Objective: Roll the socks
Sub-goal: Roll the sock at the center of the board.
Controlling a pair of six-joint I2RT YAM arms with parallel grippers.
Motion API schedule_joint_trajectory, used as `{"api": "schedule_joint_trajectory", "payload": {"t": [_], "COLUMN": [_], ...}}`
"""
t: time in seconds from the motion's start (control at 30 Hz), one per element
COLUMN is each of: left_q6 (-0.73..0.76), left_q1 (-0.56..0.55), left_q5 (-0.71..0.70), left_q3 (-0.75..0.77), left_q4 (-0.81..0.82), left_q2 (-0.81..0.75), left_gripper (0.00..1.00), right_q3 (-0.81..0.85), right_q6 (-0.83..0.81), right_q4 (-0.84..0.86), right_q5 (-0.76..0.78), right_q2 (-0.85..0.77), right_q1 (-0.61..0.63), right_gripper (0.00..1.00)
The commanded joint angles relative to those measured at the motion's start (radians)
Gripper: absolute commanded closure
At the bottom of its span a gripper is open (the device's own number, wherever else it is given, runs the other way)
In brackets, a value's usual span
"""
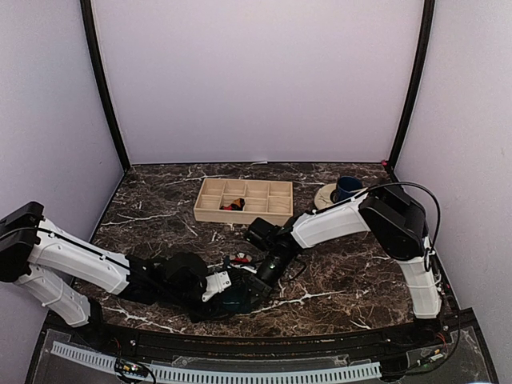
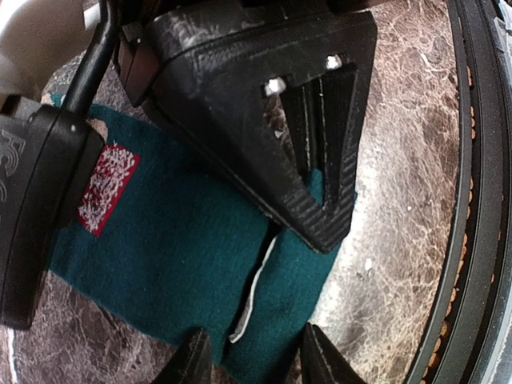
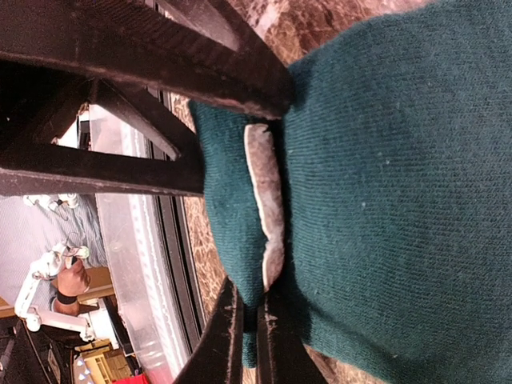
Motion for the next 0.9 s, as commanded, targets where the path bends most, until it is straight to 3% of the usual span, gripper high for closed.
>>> {"api": "schedule_joint_trajectory", "payload": {"t": [0.0,0.67,0.87], "left_q6": [0.025,-0.041,-0.104], "left_q1": [-0.004,-0.004,-0.003], "left_q5": [-0.003,0.060,0.083], "left_q3": [0.027,0.089,0.092], "left_q4": [-0.024,-0.114,-0.133], "left_q2": [0.011,0.071,0.088], "left_gripper": [0.60,0.85,0.88], "right_q3": [0.023,0.008,-0.040], "right_q6": [-0.016,0.002,0.040], "right_q4": [-0.017,0.004,0.070], "right_q5": [-0.022,-0.003,-0.002], "right_q2": [0.017,0.015,-0.012], "right_q1": [-0.004,-0.012,-0.033], "right_gripper": [1.00,1.00,0.88]}}
